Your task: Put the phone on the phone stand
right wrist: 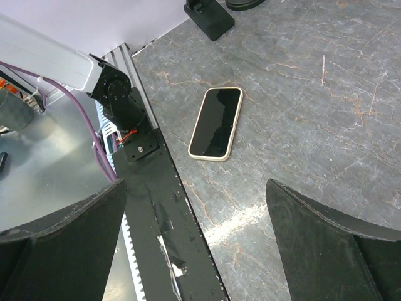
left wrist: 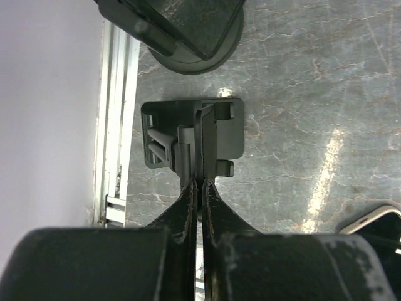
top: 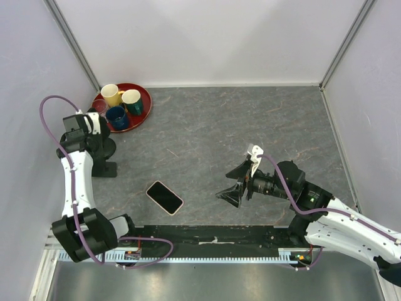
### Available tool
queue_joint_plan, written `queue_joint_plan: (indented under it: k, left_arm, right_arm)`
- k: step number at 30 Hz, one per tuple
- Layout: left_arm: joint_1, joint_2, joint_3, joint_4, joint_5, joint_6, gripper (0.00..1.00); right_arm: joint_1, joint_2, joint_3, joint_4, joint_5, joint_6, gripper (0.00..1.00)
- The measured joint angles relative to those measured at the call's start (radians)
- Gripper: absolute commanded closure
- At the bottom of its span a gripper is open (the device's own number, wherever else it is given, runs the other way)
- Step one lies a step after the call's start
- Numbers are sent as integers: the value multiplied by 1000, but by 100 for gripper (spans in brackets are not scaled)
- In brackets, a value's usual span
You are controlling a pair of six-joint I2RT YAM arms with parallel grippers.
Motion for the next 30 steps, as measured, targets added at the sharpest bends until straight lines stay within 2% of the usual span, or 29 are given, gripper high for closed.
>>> queue_joint_plan:
  k: [1,2,4,5,9,11,14,15,16,17,20,24,25,26,27,30]
  left_arm:
    - [0,4,0,4,-11,2,95]
    - [0,9,0,8,-24,4,85]
    - [0,18,0,15,-49,8,77]
    - [0,21,0,20,-66,10,63]
    - [0,23,-28,46,-130,14,58]
    - [0,23,-40,55,-153,14,48]
    - [0,23,-44,68,-178,14,42]
    - [0,23,-44,75,-187,14,38]
    - [0,22,-45,82,-204,13,29]
    - [0,21,-45,86,-217,13,27]
    - [-1,-5,-45,97,-279,-30,28]
    - [-1,-121,-43,79,-295,-143,41]
    - [-1,-163,-43,68,-276,-179,44]
    - [-2,-262,-41,37,-196,-265,58]
    - [-2,-266,-41,35,-192,-269,59]
    - [-7,-307,-67,24,-67,-372,61]
  right_arm:
    - [0,0,0,1,0,0,2]
    - [0,0,0,2,0,0,2]
    - [0,0,0,2,1,0,2]
    - [0,0,-1,2,1,0,2]
    - [0,0,-1,2,4,0,2]
    - [0,0,-1,2,4,0,2]
    - [0,2,-1,2,4,0,2]
    - [0,4,-1,2,4,0,2]
    - [0,7,-1,2,5,-1,2]
    - [0,11,-1,2,5,-1,2]
    - [0,28,-1,2,5,-1,2]
    - [0,56,-1,2,6,-1,2]
    - [0,63,-1,2,7,-1,2]
    - [0,84,-1,0,8,-1,2]
    - [0,85,-1,0,8,-2,2]
    - [0,96,0,-2,15,-2,2]
